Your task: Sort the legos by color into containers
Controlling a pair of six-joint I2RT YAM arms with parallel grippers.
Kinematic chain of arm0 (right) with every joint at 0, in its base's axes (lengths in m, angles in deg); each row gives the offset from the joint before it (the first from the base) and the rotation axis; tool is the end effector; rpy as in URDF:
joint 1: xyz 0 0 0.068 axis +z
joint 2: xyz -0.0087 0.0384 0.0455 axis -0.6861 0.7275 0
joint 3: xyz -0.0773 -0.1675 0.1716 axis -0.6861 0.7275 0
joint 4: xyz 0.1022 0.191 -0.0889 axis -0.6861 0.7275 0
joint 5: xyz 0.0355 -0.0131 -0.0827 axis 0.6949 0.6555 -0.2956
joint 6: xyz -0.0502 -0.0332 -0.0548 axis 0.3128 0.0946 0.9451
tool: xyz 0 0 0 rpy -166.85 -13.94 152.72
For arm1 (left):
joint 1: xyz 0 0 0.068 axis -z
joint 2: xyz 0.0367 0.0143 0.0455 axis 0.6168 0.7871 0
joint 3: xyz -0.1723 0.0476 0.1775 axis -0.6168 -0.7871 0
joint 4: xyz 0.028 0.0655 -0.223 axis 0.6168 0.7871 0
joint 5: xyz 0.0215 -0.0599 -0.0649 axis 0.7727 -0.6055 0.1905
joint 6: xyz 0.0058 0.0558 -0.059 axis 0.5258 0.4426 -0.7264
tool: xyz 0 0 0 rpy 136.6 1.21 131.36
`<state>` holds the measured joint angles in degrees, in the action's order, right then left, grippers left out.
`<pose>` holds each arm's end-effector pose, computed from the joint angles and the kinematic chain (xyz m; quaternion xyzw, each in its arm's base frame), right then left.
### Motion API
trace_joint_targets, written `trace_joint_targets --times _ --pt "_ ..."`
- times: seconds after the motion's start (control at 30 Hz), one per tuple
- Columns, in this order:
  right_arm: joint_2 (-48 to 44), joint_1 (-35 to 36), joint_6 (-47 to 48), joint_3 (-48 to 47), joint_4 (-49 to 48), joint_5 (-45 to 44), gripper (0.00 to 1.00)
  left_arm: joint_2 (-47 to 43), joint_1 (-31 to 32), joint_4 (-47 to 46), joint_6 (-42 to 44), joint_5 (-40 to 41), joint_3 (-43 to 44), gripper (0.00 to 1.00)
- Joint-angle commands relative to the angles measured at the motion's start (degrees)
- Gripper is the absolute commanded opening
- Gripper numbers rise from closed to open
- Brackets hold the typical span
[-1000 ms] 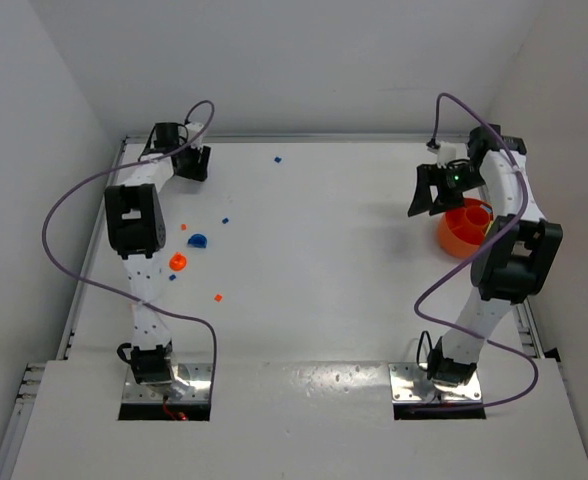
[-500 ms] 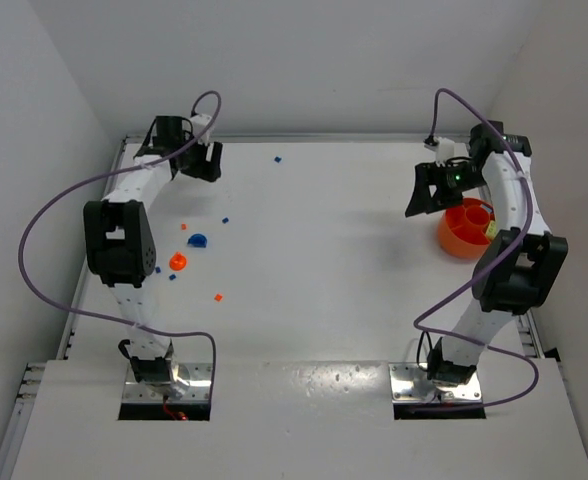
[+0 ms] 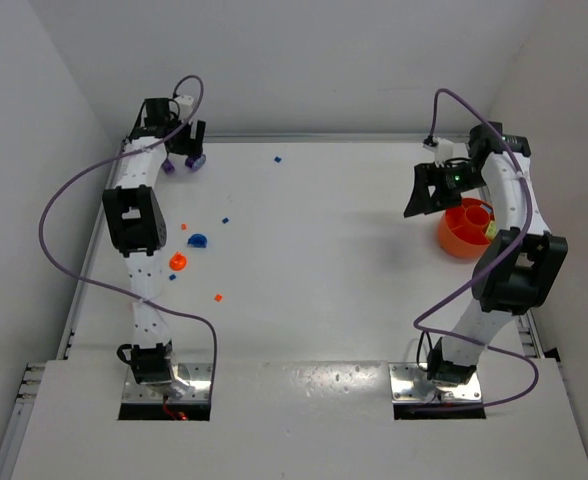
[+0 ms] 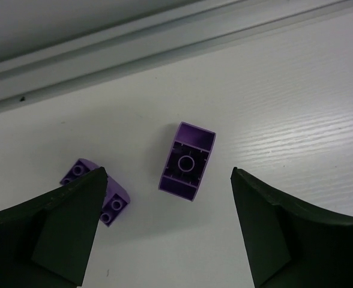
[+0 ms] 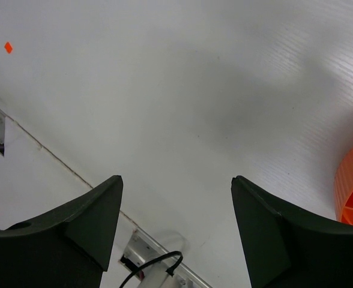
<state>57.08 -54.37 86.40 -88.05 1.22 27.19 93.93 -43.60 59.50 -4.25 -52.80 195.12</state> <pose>0.3235 -0.0213 0.2516 -0.0963 0.9422 0.2668 0.1785 0.5435 0.0396 0.2042 0.0762 0.8901 -0.0215 0.4488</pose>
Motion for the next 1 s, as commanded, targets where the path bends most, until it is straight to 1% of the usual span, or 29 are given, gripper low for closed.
trace_joint_targets --times 0.0,0.13,0.27,0.33,0.47,0.5,0.6,0.63,0.77,0.87,0.9,0.97 --pt "0.5 0.41 0.31 -0.05 -0.65 0.81 0.73 1.98 -0.11 1.18 0.28 -1.25 3.57 0.9" --pt "1.03 0.41 0.31 -0.05 -0.65 -0.33 0.73 3.91 -0.11 1.17 0.81 -2.48 3.57 0.89" --pt "1.56 0.41 -0.22 -0.05 -0.65 -0.33 0.73 5.15 -0.63 0.56 0.81 -1.87 3.04 0.89" --pt "2.08 0.41 -0.22 -0.05 -0.65 -0.33 0.73 5.15 -0.63 0.03 0.81 -1.87 3.04 0.86" --pt "2.09 0.41 -0.75 -0.05 -1.18 -0.33 0.73 6.29 -0.63 -0.67 0.81 -1.87 2.51 0.73" --pt "2.61 0.41 -0.75 -0.05 -1.18 -0.33 0.73 6.29 -0.63 -1.2 0.81 -1.87 2.51 0.69" --pt "2.62 0.41 -0.75 -0.05 -1.18 -0.85 0.73 7.52 -0.63 -1.2 0.2 -1.87 2.51 0.64" --pt "2.62 0.41 -0.75 -0.05 -1.18 -0.86 0.73 7.53 -0.63 -1.2 0.2 -1.35 2.51 0.64" --pt "3.14 0.41 -0.75 -0.58 -1.18 -1.38 0.73 7.53 -0.63 -1.2 0.2 -1.34 2.51 0.56" --pt "3.67 0.41 -0.75 -1.1 -1.18 -1.38 0.73 7.53 -0.63 -1.2 0.72 -2.84 1.46 0.46" --pt "3.67 0.41 -0.75 -1.1 -1.18 -0.86 0.72 6.83 -0.63 -1.2 0.72 -3.36 0.85 0.37" --pt "3.67 0.94 0.3 -1.1 -0.14 -0.06 0.72 4.37 -0.63 -2.34 2.12 -5.64 -2.22 0.27"
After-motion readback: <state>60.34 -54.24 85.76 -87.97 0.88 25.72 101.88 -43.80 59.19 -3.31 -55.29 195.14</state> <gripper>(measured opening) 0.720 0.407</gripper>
